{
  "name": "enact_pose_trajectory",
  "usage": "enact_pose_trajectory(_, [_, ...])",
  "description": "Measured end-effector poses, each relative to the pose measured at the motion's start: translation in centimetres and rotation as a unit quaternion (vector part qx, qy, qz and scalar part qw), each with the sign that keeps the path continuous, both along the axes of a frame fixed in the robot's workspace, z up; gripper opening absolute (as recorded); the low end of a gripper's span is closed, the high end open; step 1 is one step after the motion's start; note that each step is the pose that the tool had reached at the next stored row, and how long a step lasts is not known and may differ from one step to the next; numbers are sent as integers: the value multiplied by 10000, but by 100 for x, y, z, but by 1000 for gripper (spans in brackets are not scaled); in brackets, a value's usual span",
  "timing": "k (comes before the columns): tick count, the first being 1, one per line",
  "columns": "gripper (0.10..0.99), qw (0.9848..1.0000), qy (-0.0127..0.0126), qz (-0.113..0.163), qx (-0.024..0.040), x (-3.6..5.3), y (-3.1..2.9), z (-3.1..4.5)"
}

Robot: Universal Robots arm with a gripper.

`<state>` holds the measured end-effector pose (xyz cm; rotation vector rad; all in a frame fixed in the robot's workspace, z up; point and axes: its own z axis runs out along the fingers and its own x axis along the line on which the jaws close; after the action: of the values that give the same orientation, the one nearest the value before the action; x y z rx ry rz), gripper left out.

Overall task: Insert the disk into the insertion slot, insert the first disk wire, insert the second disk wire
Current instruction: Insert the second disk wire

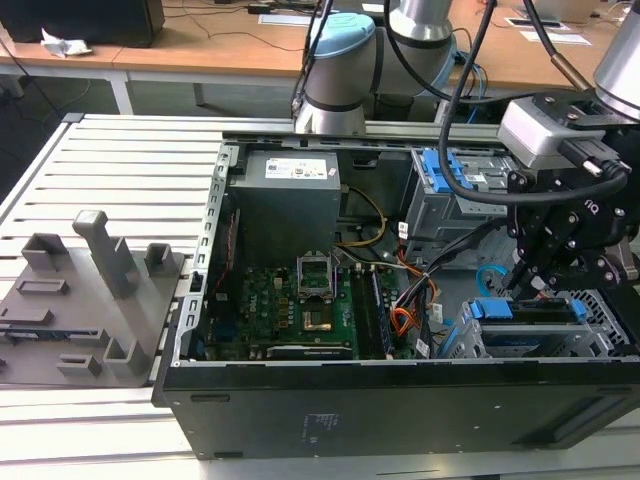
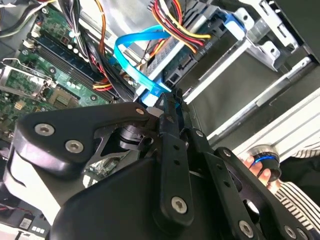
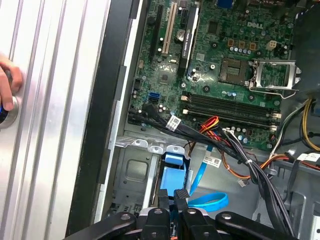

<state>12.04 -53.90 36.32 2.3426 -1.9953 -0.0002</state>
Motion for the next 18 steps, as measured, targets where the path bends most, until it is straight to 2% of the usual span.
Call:
enact_pose_trajectory(5, [165,10000,0,0,4,0,-2,-4])
enact_pose_trajectory(11, [165,10000,0,0,4,30,-2,-60])
enact_pose_trajectory(18, [165,10000,1,0,4,67,-2,-91])
